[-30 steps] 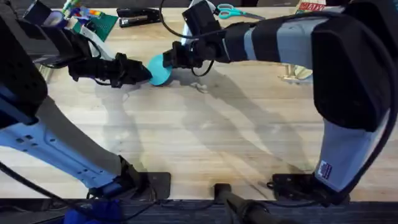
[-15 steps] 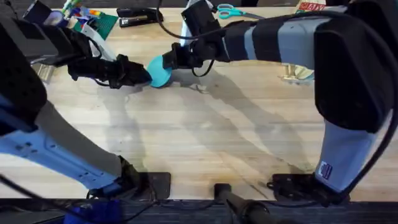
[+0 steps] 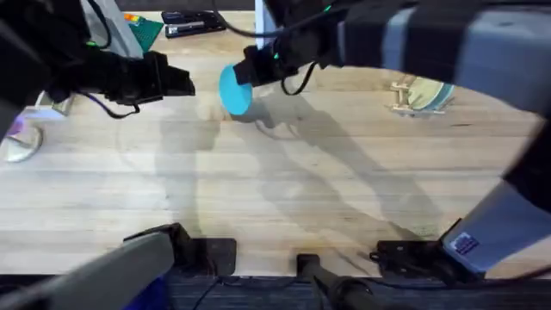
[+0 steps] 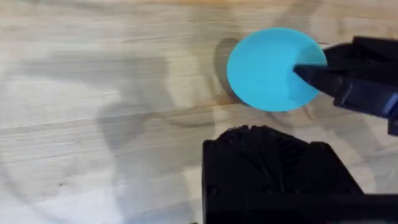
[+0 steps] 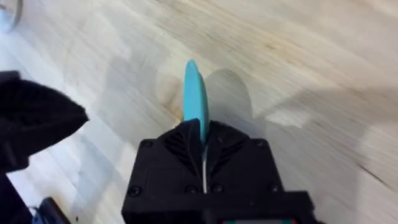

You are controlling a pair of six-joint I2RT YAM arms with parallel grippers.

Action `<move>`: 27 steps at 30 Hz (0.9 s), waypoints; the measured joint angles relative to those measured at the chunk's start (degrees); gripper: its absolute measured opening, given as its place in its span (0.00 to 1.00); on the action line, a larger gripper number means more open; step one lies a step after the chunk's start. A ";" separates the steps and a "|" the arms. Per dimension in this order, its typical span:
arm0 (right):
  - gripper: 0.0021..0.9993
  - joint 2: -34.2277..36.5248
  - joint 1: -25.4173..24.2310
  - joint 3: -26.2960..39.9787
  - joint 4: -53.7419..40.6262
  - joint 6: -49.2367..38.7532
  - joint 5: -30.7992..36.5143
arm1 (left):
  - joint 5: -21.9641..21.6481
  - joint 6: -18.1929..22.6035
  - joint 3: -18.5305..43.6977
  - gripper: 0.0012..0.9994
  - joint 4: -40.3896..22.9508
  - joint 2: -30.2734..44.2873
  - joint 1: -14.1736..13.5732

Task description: Pick up the plates from the table one by one and place each into a slot on the dish rack.

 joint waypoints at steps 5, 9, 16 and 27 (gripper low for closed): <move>0.03 -8.23 -0.11 0.00 -5.90 -3.97 1.83 | -2.80 -1.33 0.00 0.04 -5.71 -9.58 -3.73; 0.03 -14.72 -0.33 0.00 -11.53 -5.46 4.26 | -4.83 -3.15 0.00 0.04 -9.76 -14.30 -5.72; 0.03 -26.25 -0.63 0.00 -22.59 -7.09 12.33 | -6.15 -5.79 0.00 0.04 -14.54 -18.76 -6.45; 0.03 -37.88 -0.63 0.00 -37.95 -7.28 24.86 | -7.15 -3.57 2.67 0.04 -15.39 -20.45 -8.14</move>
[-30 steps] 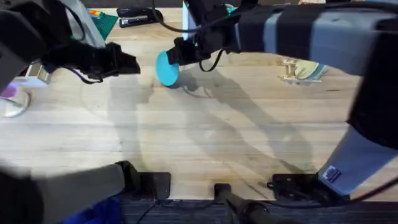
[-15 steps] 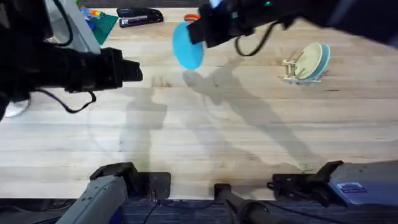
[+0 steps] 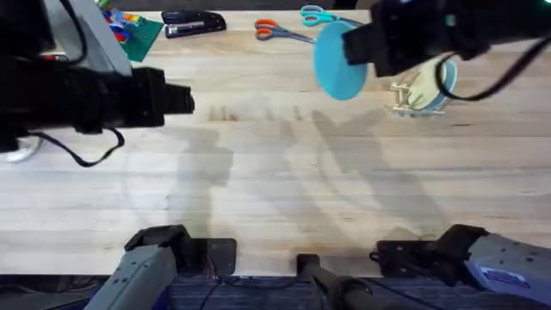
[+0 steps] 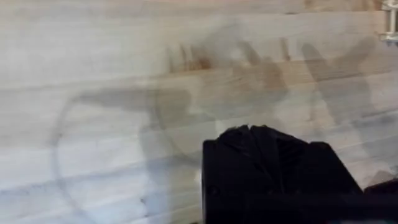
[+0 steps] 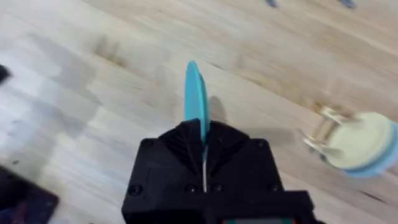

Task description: Pick up the plates from the table one by one and place each into a slot on the dish rack.

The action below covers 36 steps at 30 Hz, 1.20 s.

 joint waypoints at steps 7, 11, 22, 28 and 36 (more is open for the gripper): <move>0.03 -3.29 -1.14 0.00 -2.21 0.21 6.96 | -3.90 1.70 7.65 0.04 0.07 -0.02 -5.73; 0.03 -4.24 -5.22 0.00 -3.00 0.89 8.34 | -6.69 1.93 9.53 0.04 0.07 -0.02 -9.07; 0.03 -4.34 -15.02 0.00 -5.18 1.43 9.42 | -8.84 2.15 9.64 0.04 -0.42 1.25 -14.14; 0.03 -4.34 -17.92 0.00 -7.69 2.58 9.42 | -8.99 2.54 9.64 0.68 -0.43 1.99 -14.15; 0.03 -4.34 -21.67 0.00 -9.77 2.05 9.42 | -9.00 2.54 9.64 1.00 -0.42 1.98 -14.15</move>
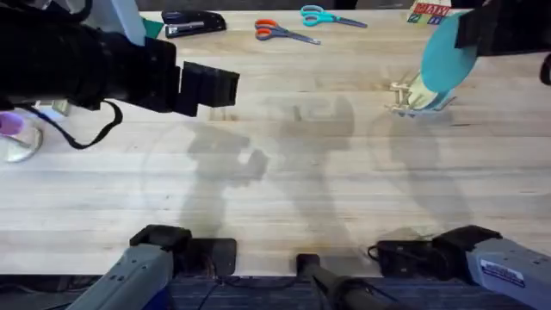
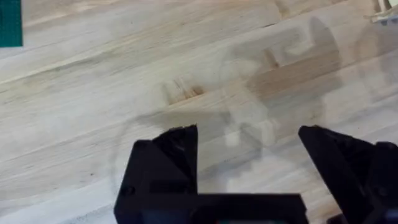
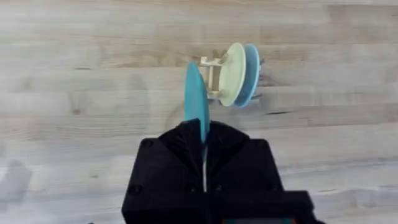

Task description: Pick up the plates from the table one by one and place each into a slot on the dish rack.

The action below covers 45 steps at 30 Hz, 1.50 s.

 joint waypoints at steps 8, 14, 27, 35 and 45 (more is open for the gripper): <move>0.03 0.00 -3.14 0.00 -1.38 -0.20 0.00 | 0.00 0.00 0.00 1.00 0.00 0.01 0.00; 0.03 0.00 -3.42 0.00 -2.45 -0.22 0.02 | 0.01 0.00 0.00 1.00 0.00 0.01 0.00; 0.03 0.97 -3.42 0.00 -2.64 -0.22 1.49 | 0.01 0.00 0.00 0.99 0.00 0.05 0.00; 0.03 3.93 -3.42 0.00 -2.36 -0.24 1.54 | -0.01 0.00 0.00 0.99 0.00 0.05 0.00; 0.03 3.93 -3.62 0.00 -2.34 -1.40 3.99 | -0.01 0.00 0.00 0.99 0.00 0.05 0.00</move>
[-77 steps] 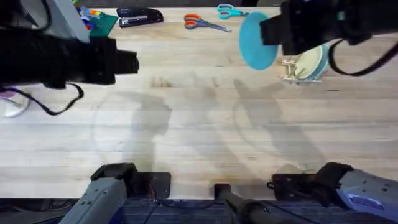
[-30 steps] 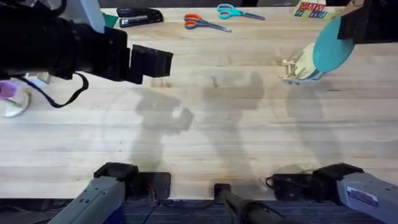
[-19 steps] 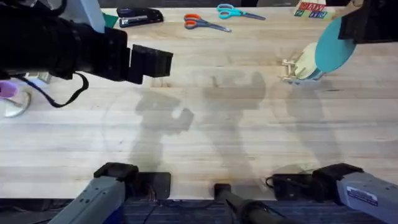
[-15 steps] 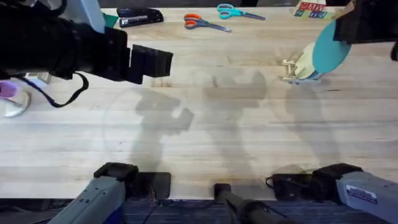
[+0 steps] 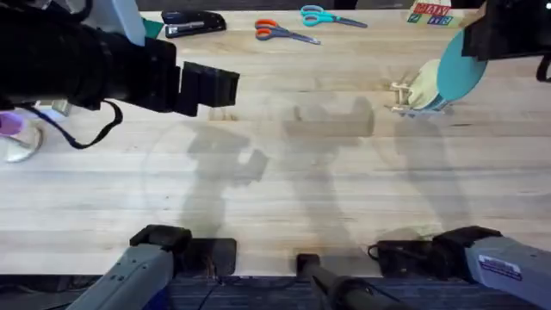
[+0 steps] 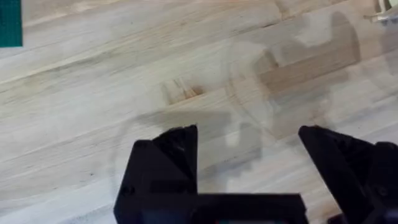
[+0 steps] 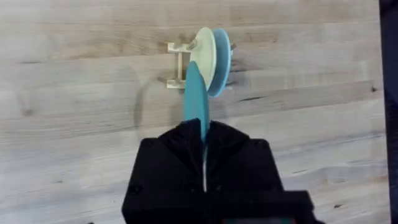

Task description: Pick up the plates from the table one by one and place each into a slot on the dish rack.

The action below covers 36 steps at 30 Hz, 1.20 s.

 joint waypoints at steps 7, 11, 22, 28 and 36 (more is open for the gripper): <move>0.03 0.00 -1.19 0.00 0.02 0.66 0.47 | 0.02 0.00 0.00 0.99 0.00 -0.01 0.00; 0.03 0.01 -3.10 0.00 0.09 1.15 0.49 | 0.00 0.00 0.00 0.99 0.00 -0.01 0.00; 0.03 3.03 -3.37 0.00 0.22 1.34 0.49 | 0.00 0.00 0.00 0.99 0.00 0.00 0.00; 0.03 5.06 -3.37 0.00 1.41 1.25 0.47 | 0.00 0.00 0.00 0.99 0.00 0.00 0.00; 0.03 6.88 -3.37 0.00 3.85 0.30 0.49 | 0.00 0.00 0.00 0.99 0.00 -0.01 0.00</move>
